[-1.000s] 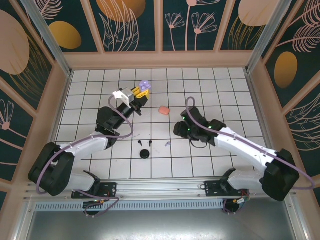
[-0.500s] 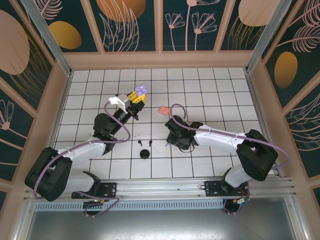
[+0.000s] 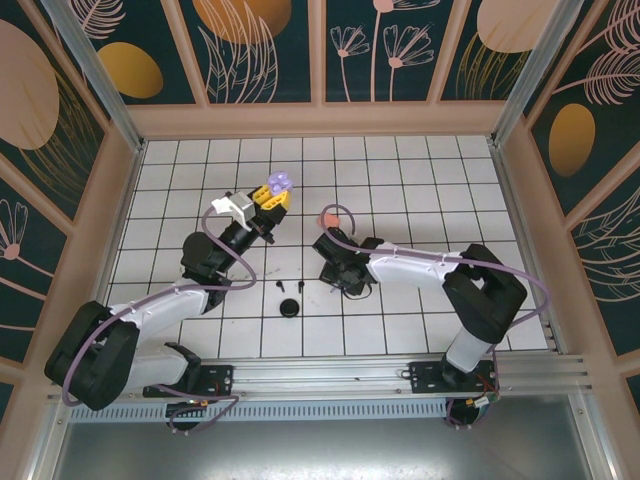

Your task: Insert the wireless bluetooth earbuds into the charging case

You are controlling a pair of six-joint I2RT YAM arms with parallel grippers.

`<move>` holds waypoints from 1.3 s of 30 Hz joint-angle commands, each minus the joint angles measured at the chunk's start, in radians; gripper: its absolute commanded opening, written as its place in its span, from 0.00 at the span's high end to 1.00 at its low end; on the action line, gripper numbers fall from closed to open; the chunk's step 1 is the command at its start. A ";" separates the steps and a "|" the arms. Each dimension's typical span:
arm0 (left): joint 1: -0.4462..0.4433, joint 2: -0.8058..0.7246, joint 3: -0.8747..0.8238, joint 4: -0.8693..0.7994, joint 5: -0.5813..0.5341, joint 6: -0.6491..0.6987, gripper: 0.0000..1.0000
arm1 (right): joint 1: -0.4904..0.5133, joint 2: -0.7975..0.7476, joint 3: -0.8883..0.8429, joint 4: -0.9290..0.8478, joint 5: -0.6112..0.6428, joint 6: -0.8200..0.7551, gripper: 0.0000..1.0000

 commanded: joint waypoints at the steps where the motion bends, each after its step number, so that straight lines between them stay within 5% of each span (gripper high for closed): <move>1: 0.005 -0.027 -0.012 0.042 0.020 -0.005 1.00 | 0.008 0.013 0.015 -0.015 0.020 0.022 0.50; 39: 0.005 -0.045 -0.010 0.034 0.039 -0.010 1.00 | 0.015 0.094 -0.039 0.034 -0.002 0.025 0.63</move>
